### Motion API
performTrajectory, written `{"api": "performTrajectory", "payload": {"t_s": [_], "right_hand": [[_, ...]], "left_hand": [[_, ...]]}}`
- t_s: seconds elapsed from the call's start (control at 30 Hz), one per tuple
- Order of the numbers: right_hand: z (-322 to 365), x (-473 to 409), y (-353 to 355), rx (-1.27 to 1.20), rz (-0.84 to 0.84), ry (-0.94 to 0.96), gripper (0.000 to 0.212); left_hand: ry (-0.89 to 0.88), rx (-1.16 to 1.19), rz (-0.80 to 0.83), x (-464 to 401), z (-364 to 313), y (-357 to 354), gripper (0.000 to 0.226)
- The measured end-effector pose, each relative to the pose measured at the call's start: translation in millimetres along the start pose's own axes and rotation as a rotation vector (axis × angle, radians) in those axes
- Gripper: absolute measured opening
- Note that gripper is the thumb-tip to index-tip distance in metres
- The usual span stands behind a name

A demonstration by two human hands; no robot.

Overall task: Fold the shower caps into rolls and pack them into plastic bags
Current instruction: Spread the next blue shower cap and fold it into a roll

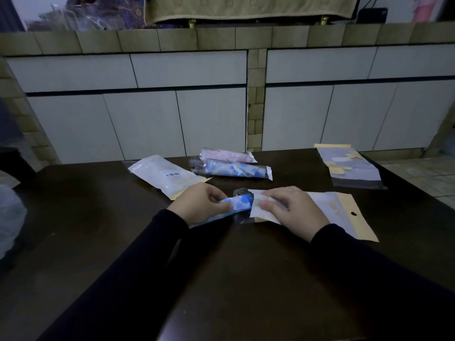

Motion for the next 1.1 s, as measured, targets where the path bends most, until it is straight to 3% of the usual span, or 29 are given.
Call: {"api": "performTrajectory", "payload": {"t_s": [0.2,0.33,0.47,0.6,0.77,1.0,1.1], "right_hand": [[16,-3,2,0.114,0.033,0.159,0.040],[21,-3,1,0.102,0.061,0.242,0.036],[26,-3,4,0.038,0.017,0.253,0.034],[29,-3,-2,-0.011,-0.003,0.241,0.035],[20,-3,-2,0.031,0.020,0.192,0.033],[13,-3,-3,0.097,0.023,0.111,0.035],[19,-3,-7,0.070,0.051,0.136,0.035]], "left_hand": [[-0.210,-0.204,-0.153,19,-27,12,0.026],[-0.242,-0.421,-0.329,23,-36,23,0.024],[-0.308,-0.424,-0.402,27,-44,24,0.022],[-0.370,-0.339,-0.316,29,-53,4,0.022],[-0.185,0.068,0.002,7,-21,1,0.027],[-0.067,-0.118,0.037,3,3,12,0.024],[-0.113,-0.146,0.071,5,-8,-3,0.012]]}}
Point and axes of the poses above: each hand's wrist, its own x-axis away from the middle knuckle, its own y-axis out of the back of the hand, z = x × y, the point moved 9 cm from there along -x, towards the middle knuckle, and after that the axes turned 12 degrees about y, right-handed, at the moved point
